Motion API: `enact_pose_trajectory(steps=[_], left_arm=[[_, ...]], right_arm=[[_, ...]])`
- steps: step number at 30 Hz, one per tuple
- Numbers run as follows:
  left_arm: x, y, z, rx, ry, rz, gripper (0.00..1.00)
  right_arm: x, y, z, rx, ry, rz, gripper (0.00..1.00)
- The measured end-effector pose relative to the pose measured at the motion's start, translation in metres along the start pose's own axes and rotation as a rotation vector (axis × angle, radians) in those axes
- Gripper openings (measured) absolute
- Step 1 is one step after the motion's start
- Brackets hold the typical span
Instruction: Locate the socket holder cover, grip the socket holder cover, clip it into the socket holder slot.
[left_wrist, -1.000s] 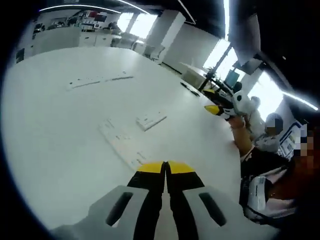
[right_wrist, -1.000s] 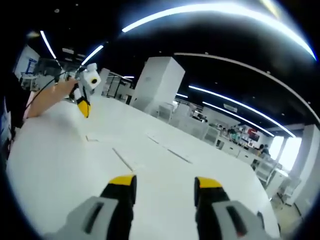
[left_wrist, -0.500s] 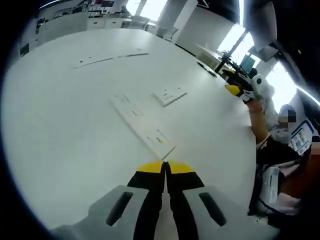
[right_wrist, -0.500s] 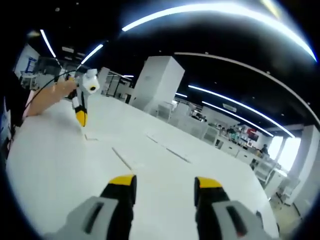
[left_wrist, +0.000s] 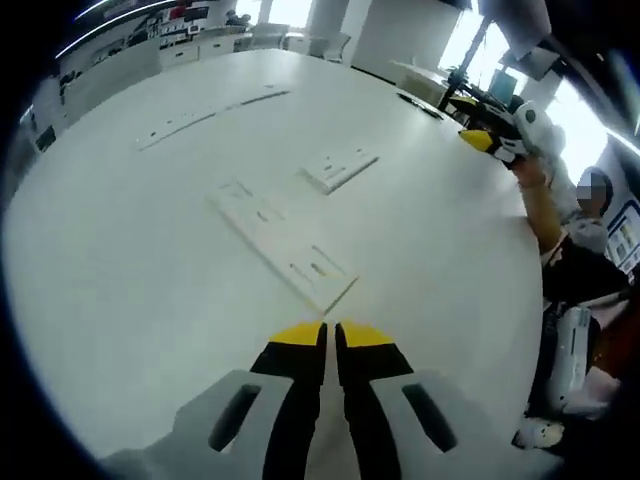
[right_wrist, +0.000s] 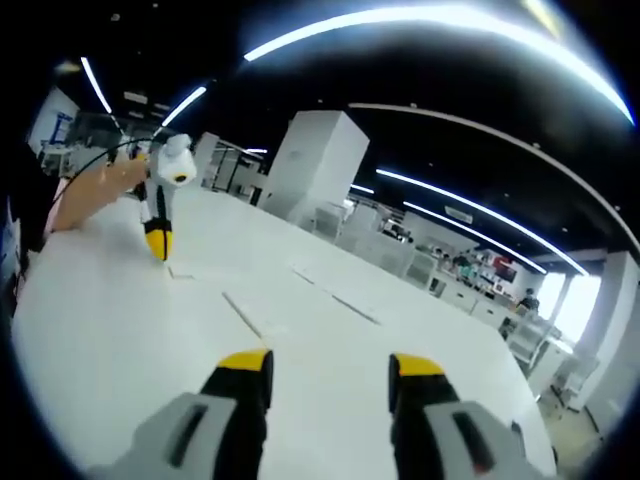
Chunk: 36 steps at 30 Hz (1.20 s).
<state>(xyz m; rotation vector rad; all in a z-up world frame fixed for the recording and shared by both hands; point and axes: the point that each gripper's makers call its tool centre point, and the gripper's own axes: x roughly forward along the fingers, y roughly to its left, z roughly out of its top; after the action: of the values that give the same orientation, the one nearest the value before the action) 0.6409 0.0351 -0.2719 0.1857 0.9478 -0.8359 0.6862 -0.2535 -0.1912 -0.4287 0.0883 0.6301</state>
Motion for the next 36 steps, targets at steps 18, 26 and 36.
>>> enact_pose_trajectory(steps=[18,26,36], left_arm=[[0.004,0.012,0.007,0.021,-0.017,0.043,0.1],[0.005,0.016,0.011,0.03,-0.032,0.065,0.1],[0.005,0.023,0.018,0.03,-0.041,0.075,0.1]], right_arm=[[0.001,0.002,0.0,-0.008,0.007,0.005,0.47],[0.001,0.001,0.0,-0.01,0.007,0.006,0.47],[0.002,0.002,-0.001,-0.014,0.012,0.009,0.47]])
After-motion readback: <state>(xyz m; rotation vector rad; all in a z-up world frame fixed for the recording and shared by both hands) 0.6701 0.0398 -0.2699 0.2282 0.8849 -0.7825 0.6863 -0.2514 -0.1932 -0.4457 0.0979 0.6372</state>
